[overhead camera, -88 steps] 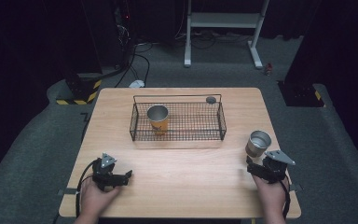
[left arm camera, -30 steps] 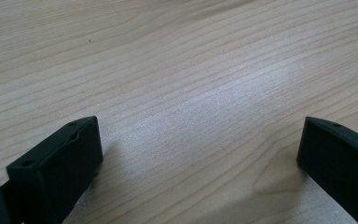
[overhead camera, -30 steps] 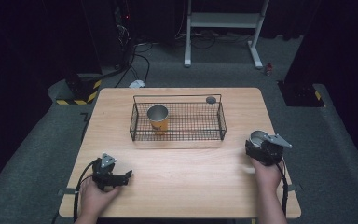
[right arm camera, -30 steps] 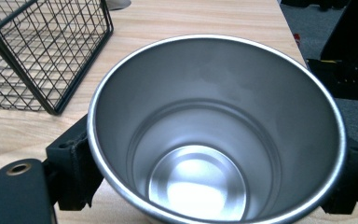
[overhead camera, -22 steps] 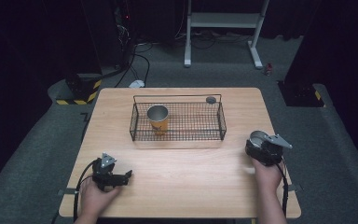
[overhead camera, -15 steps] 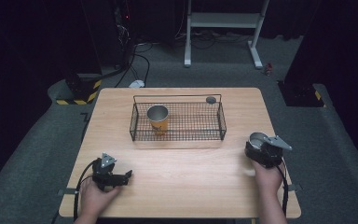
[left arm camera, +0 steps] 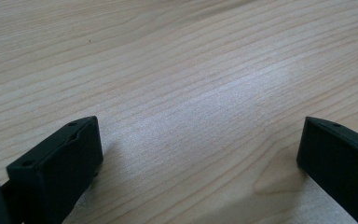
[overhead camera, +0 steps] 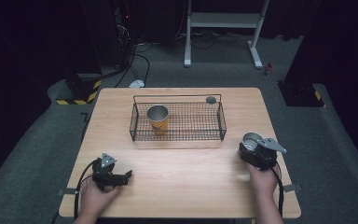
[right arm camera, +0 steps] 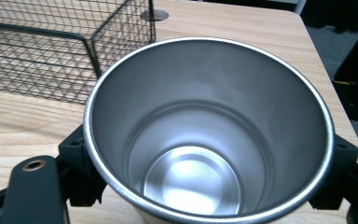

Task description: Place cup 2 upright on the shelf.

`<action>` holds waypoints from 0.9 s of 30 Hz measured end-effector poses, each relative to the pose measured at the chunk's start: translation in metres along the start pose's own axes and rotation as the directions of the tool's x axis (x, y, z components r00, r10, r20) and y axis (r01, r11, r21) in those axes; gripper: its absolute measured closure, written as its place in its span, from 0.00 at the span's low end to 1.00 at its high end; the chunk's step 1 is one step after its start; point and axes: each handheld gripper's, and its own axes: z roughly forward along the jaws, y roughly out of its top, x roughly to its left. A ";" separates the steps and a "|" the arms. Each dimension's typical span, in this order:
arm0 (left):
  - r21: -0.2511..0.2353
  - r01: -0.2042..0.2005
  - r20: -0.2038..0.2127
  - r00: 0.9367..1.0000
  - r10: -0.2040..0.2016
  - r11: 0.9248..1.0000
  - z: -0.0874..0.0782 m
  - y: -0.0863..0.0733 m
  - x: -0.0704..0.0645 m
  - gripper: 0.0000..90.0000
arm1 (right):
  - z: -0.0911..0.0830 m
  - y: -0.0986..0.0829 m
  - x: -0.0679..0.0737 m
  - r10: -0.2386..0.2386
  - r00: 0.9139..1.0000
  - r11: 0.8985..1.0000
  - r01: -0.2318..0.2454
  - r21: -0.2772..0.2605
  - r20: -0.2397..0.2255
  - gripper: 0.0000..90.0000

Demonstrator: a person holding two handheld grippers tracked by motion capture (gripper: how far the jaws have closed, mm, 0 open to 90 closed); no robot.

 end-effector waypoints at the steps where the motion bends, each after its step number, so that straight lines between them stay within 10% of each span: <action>1: 0.000 0.000 0.000 1.000 0.000 1.000 0.000 0.000 0.000 0.00 | -0.002 0.000 0.002 0.008 1.000 1.000 -0.008 -0.002 -0.003 0.21; 27: 0.004 0.000 0.001 1.000 0.000 1.000 0.000 0.000 0.000 0.00 | -0.034 0.026 0.077 -0.015 0.997 0.998 0.011 -0.062 -0.070 0.21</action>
